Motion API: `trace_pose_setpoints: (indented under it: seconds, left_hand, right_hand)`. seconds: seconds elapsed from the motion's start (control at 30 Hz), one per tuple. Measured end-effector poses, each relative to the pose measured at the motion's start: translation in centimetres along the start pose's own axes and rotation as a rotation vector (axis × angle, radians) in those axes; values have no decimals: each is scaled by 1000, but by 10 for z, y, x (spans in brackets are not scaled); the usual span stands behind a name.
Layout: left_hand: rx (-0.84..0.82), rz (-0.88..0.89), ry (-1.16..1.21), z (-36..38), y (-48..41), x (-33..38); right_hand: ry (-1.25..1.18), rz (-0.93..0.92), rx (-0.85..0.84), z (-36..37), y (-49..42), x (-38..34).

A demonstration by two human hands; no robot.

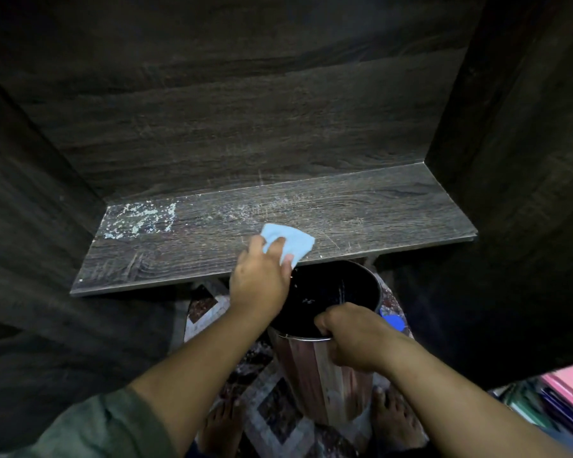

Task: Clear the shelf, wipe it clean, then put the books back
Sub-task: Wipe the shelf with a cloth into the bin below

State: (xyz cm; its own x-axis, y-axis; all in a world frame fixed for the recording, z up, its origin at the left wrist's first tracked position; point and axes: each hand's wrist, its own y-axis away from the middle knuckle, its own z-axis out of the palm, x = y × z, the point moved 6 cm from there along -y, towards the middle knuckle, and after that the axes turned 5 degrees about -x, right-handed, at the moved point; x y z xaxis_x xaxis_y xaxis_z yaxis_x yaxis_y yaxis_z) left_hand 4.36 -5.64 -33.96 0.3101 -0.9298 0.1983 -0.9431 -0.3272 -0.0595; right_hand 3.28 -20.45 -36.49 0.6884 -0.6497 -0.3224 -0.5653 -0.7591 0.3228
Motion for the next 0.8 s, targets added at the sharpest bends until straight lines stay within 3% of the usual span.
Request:
trace_pose_setpoints:
  seconds: [0.17,0.23,0.33,0.4,0.53,0.63,0.8]
  left_hand:
    - [-201,403,209,0,-7,13]
    - [-202,408,304,-7,-10,8]
    - [38,309,363,-27,-31,-3]
    - [102,228,331,-33,-49,-5]
    - [-147,129,1,-4,-62,4]
    - [-161,268,-115,4,-48,14]
    - [-314,570,86,-4,-14,21]
  right_hand:
    - [-21,19,-17,-1,8,4]
    - [-43,30,-27,-2,11,6]
    - [-49,35,-38,-6,14,5]
    - [-41,25,-41,-9,15,3]
    - [-51,42,-40,-10,13,4]
    - [-49,50,-27,-11,12,6]
    - [-75,59,-23,-12,16,5]
